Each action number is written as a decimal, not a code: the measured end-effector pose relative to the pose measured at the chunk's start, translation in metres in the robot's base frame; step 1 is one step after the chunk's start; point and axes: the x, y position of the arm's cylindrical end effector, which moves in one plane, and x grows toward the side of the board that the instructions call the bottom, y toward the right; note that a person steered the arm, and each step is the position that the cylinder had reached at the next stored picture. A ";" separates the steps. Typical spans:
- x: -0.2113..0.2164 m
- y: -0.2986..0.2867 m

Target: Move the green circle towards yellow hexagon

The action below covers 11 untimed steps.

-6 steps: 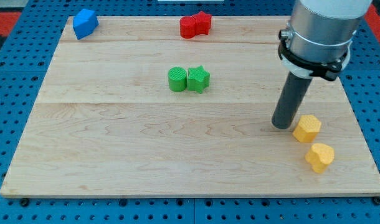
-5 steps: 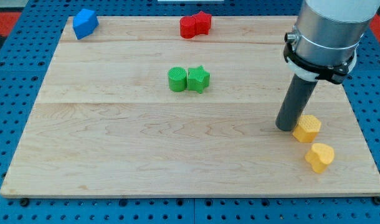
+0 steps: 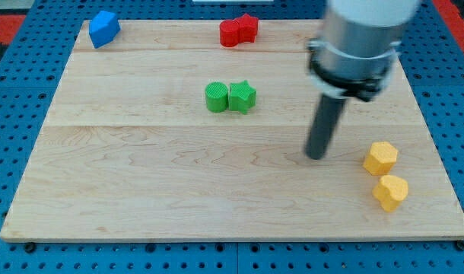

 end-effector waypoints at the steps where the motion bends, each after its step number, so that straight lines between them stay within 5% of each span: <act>1: -0.019 -0.087; 2: -0.060 -0.144; 5: -0.144 -0.152; 11: -0.046 -0.069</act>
